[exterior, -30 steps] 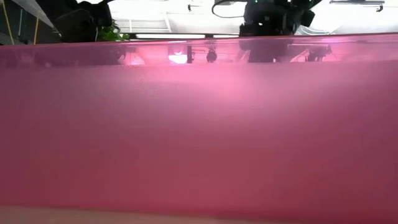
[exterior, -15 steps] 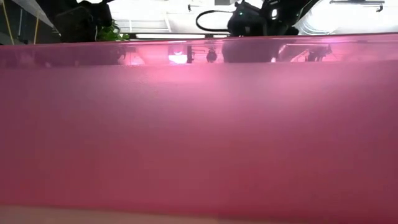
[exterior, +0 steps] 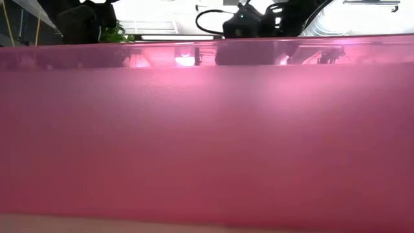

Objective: Pick and place pill bottles into a basket
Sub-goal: Put the white and orange medicine bottle into the red container

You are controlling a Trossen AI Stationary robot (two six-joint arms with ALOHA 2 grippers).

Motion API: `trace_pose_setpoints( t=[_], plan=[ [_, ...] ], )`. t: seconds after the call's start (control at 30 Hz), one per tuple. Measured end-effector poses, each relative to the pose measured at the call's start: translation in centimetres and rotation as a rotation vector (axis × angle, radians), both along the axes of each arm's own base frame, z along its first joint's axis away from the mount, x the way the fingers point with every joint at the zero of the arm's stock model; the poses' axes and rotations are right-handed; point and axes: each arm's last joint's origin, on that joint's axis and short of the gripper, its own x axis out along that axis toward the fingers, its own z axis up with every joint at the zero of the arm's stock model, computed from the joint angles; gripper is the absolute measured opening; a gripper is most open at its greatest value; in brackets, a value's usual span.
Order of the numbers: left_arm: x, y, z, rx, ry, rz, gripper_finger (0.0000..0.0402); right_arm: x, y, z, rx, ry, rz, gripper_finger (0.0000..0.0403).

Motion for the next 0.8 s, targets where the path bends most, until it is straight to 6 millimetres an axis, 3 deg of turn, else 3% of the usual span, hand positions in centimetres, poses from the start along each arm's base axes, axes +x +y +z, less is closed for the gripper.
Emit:
trace_pose_setpoints(
  t=[0.8],
  plan=[
    [0.0, 0.0, 0.0, -0.038, -0.018, 0.039, 0.0317, 0.2, -1.4, 0.1, -0.259, -0.031, -0.133, 0.0280]
  ],
)
